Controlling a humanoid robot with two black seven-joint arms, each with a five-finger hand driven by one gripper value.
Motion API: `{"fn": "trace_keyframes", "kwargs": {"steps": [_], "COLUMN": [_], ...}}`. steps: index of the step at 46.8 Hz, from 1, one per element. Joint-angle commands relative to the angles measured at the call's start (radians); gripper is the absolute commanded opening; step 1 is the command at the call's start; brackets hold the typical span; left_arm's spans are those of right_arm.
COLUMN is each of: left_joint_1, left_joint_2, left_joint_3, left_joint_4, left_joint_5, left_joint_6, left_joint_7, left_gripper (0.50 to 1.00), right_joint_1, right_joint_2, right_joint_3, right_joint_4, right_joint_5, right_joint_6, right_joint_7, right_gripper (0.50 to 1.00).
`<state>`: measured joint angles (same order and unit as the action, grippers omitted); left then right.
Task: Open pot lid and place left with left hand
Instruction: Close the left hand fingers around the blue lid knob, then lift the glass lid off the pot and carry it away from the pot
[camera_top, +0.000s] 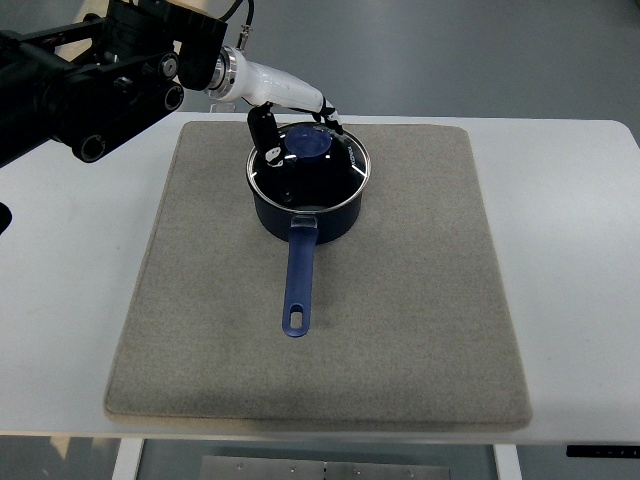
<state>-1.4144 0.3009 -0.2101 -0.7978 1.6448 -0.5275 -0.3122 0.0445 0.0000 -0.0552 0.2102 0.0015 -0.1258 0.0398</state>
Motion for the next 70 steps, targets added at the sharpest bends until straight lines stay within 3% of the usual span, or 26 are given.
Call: {"fn": "trace_keyframes", "kwargs": {"steps": [1, 11, 26, 34, 38, 70], "left_joint_1": [0.000, 0.002, 0.000, -0.002, -0.002, -0.011], "left_joint_2": [0.000, 0.000, 0.000, 0.000, 0.000, 0.012], "left_joint_3": [0.000, 0.000, 0.000, 0.000, -0.002, -0.018], "left_joint_4": [0.000, 0.000, 0.000, -0.001, -0.001, -0.011], "left_joint_5": [0.004, 0.004, 0.010, 0.010, 0.010, 0.018], "left_joint_6": [0.000, 0.000, 0.000, 0.000, 0.001, 0.001], "left_joint_7": [0.001, -0.001, -0.001, -0.001, -0.001, -0.001], "left_gripper": [0.849, 0.821, 0.591, 0.518, 0.500, 0.500], "right_joint_1": [0.000, 0.000, 0.000, 0.000, 0.000, 0.000], "right_joint_2": [0.000, 0.000, 0.000, 0.000, 0.000, 0.000], "right_joint_3": [0.000, 0.000, 0.000, 0.000, 0.000, 0.000], "right_joint_4": [0.000, 0.000, 0.000, 0.000, 0.000, 0.000], "right_joint_5": [0.000, 0.000, 0.000, 0.000, 0.000, 0.000], "right_joint_6": [0.000, 0.000, 0.000, 0.000, 0.000, 0.000], "right_joint_7": [0.000, 0.000, 0.000, 0.000, 0.000, 0.000], "right_gripper": [0.915, 0.915, 0.915, 0.915, 0.915, 0.915]}}
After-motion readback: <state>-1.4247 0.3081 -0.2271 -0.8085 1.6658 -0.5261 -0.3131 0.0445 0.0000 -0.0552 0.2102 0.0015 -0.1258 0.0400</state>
